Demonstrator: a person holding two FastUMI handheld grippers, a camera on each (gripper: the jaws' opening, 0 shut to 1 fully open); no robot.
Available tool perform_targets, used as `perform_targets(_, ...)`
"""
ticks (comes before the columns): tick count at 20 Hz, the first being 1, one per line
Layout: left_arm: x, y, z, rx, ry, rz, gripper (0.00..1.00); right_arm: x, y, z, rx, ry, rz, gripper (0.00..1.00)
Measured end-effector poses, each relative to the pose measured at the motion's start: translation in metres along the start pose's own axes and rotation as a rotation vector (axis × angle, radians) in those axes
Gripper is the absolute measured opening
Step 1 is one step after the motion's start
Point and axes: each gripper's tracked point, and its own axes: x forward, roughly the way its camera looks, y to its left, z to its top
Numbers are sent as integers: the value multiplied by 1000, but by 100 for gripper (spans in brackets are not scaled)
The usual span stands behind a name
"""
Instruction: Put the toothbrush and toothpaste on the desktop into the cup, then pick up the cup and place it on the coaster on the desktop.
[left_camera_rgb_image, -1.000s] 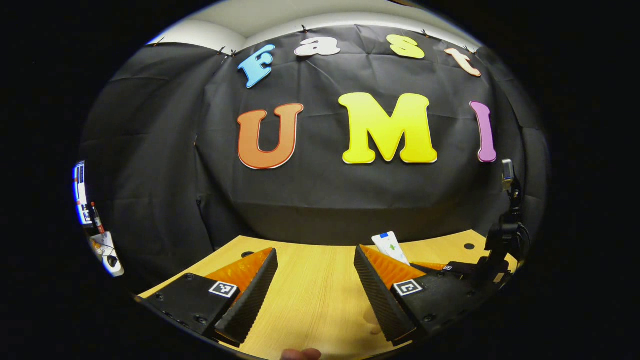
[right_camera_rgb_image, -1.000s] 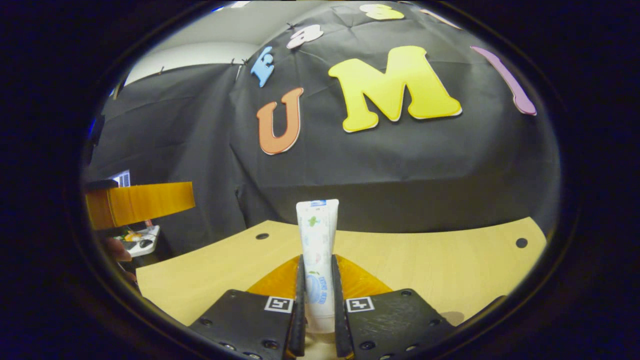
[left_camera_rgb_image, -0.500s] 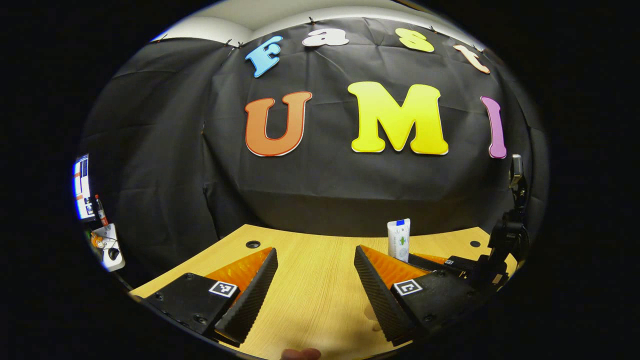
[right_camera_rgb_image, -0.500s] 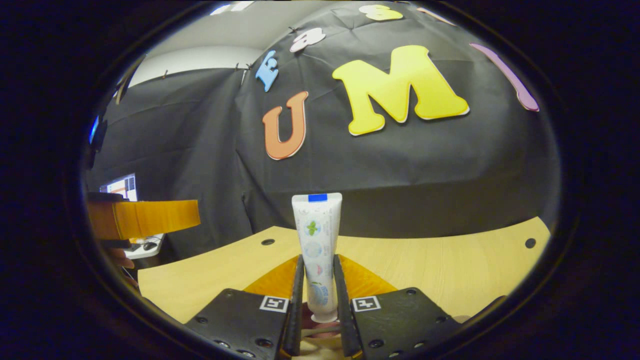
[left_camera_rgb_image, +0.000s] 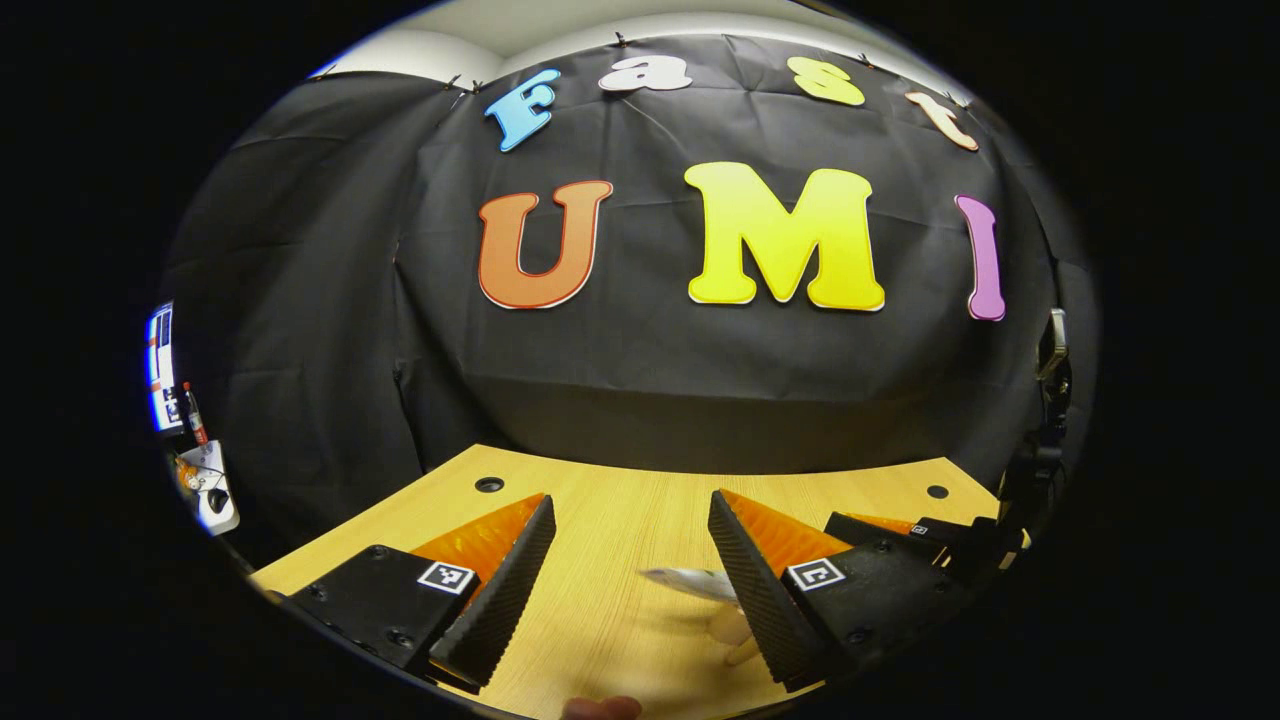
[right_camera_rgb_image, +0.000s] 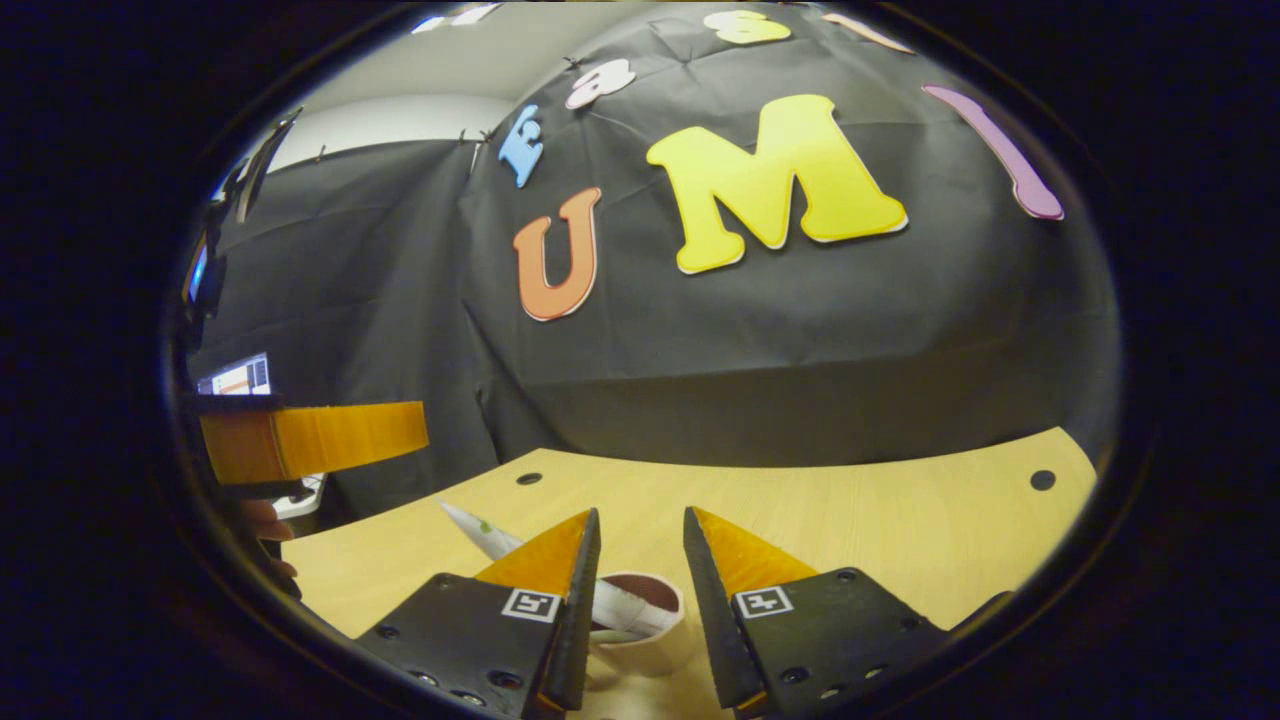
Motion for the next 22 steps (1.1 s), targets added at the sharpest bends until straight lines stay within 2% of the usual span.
perform_targets(2, -3, 0, -1, -8, 5, 2, 98, -7, -1, 2, 2, 7, -10, 44)
perform_targets(5, -11, -1, -3, -19, 9, -5, 98, -30, -2, 15, 13, 6, -44, 62)
perform_targets(6, -16, -3, -6, -16, 19, -18, 98, -46, -4, 24, 1, -2, -71, 75)
perform_targets(8, -28, -9, -7, -9, 36, -48, 98, -69, -9, 37, -9, -8, -108, 87)
perform_targets(10, -39, -18, -14, -12, 69, -91, 98, -92, -14, 49, -10, -4, -142, 88)
perform_targets(12, -55, -39, -29, -17, 151, -166, 97, -126, -25, 63, -24, 9, -201, 84)
perform_targets(13, -62, -46, -34, -20, 180, -184, 97, -138, -30, 69, -24, 10, -222, 88)
perform_targets(16, -76, -72, -50, -59, 313, -231, 97, -184, -46, 93, -32, -7, -289, 92)
perform_targets(18, -76, -81, -62, -30, 395, -240, 97, -207, -54, 103, -35, -20, -319, 92)
perform_targets(20, -74, -83, -77, 3, 507, -242, 97, -227, -62, 109, -26, -30, -346, 92)
perform_targets(21, -73, -85, -88, 2, 592, -251, 97, -238, -68, 112, -20, -32, -362, 87)
perform_targets(22, -71, -88, -104, -3, 699, -261, 98, -250, -77, 112, -14, -29, -385, 92)
